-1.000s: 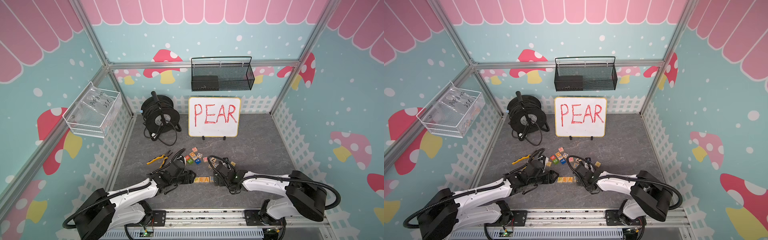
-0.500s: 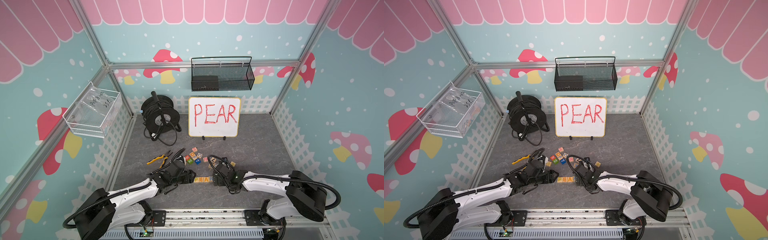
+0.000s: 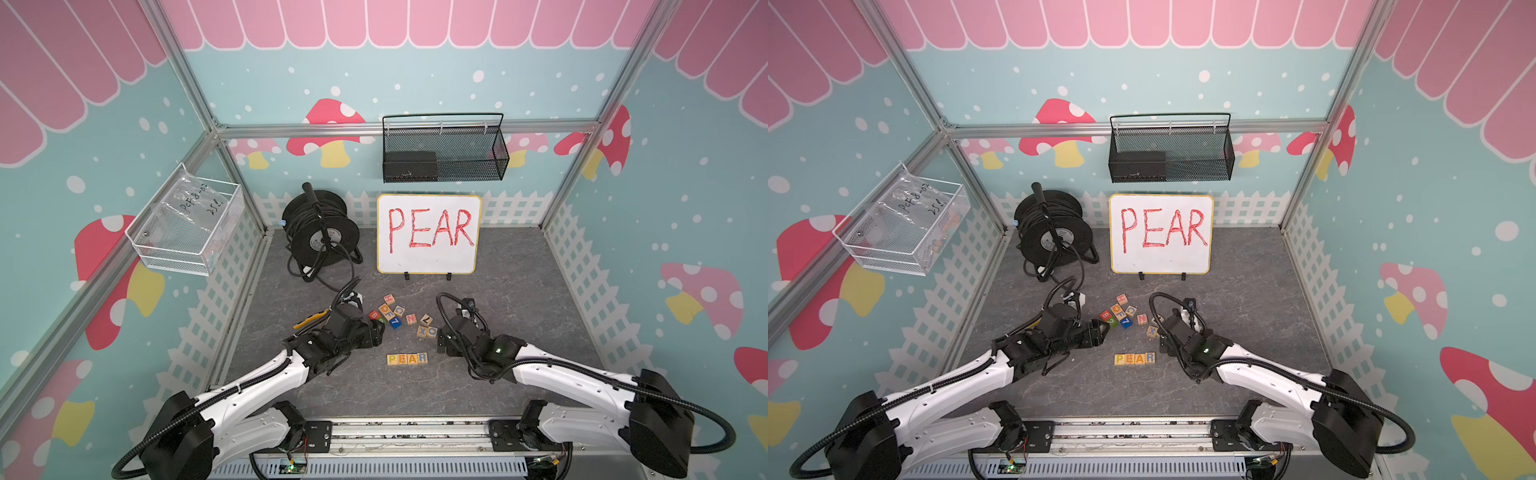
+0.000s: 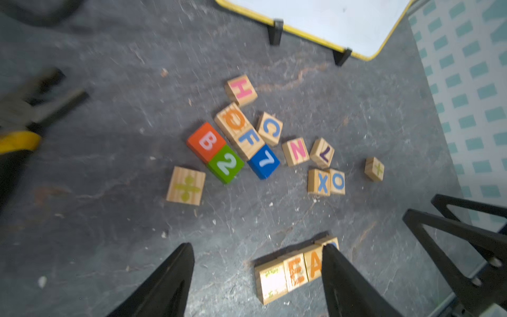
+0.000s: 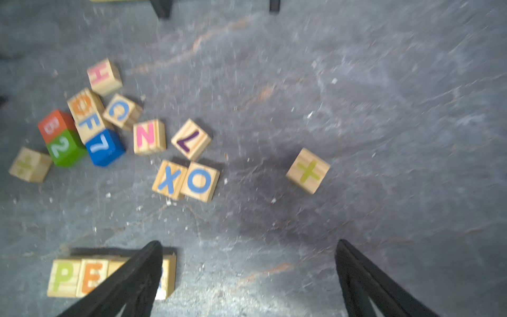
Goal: Spell the uppercase word “pear” with letter blocks
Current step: Reset both arms
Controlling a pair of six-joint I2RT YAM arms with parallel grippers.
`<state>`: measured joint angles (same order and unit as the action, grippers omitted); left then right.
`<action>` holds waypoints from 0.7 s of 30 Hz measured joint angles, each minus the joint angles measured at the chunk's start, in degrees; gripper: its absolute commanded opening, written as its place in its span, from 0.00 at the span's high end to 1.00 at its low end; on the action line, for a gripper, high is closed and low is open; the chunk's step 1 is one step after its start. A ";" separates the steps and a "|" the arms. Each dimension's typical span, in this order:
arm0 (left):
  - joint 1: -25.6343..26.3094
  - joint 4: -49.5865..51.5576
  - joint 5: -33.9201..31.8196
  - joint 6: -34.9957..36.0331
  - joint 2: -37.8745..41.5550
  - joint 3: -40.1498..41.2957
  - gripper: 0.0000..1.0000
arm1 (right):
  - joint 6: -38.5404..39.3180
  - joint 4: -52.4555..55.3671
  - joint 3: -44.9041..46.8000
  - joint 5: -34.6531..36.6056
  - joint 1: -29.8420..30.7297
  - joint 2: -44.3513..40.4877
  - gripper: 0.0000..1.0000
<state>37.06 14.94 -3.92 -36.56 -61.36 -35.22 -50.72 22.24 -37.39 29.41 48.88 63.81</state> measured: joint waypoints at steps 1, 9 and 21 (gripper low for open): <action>-1.36 0.55 -0.59 0.83 0.22 -0.90 0.11 | 1.92 -0.48 0.00 1.40 -1.64 -1.73 0.00; -9.94 0.83 -11.43 4.39 1.92 -3.76 0.01 | 19.19 -11.72 1.97 5.16 -18.64 -10.36 0.00; -23.06 -10.01 -23.50 14.10 -1.40 -5.88 0.01 | 29.44 -26.08 13.25 4.15 -38.36 -14.23 0.00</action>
<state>14.00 4.93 -27.42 -22.46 -62.76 -41.10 -21.28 -3.84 -24.14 33.56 10.52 49.58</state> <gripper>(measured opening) 0.994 0.995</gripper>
